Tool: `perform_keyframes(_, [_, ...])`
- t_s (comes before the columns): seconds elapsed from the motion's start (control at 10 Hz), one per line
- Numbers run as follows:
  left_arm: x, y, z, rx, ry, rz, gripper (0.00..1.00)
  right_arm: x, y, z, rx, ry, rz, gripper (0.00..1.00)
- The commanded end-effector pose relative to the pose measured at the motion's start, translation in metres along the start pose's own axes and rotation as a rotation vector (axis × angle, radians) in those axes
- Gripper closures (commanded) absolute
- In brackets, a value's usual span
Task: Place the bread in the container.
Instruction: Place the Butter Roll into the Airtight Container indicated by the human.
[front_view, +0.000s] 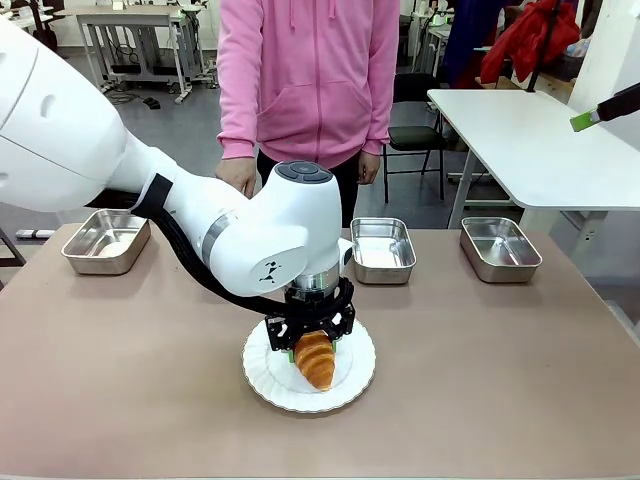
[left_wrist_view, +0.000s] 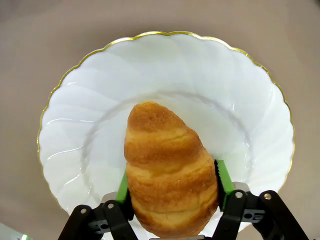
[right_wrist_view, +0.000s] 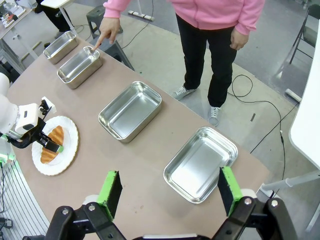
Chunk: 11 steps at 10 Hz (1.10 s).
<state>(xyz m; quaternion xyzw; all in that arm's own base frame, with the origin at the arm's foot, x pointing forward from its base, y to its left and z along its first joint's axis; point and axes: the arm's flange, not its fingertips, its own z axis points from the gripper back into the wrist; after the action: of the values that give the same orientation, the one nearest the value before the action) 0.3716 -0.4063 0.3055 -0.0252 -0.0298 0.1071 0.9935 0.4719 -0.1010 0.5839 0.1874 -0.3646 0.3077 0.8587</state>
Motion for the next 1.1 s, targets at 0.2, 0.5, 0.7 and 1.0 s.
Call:
perform_keyframes(0.2, [0.000, 0.000, 0.001, 0.001, -0.001, 0.005, 0.60, 0.000, 0.001, -0.001, 0.010, -0.017, 0.000, 0.00])
perform_keyframes(0.5, [0.000, 0.000, 0.001, 0.001, -0.001, 0.005, 0.60, 0.000, 0.001, -0.001, 0.010, -0.017, 0.000, 0.00])
perform_keyframes(0.7, [0.000, -0.002, 0.004, -0.007, -0.006, 0.009, 0.59, 0.000, 0.001, -0.001, 0.010, -0.017, 0.000, 0.00])
perform_keyframes(1.0, [0.048, 0.041, 0.059, -0.027, -0.188, -0.004, 0.59, 0.000, 0.001, -0.001, 0.010, -0.017, 0.000, 0.00])
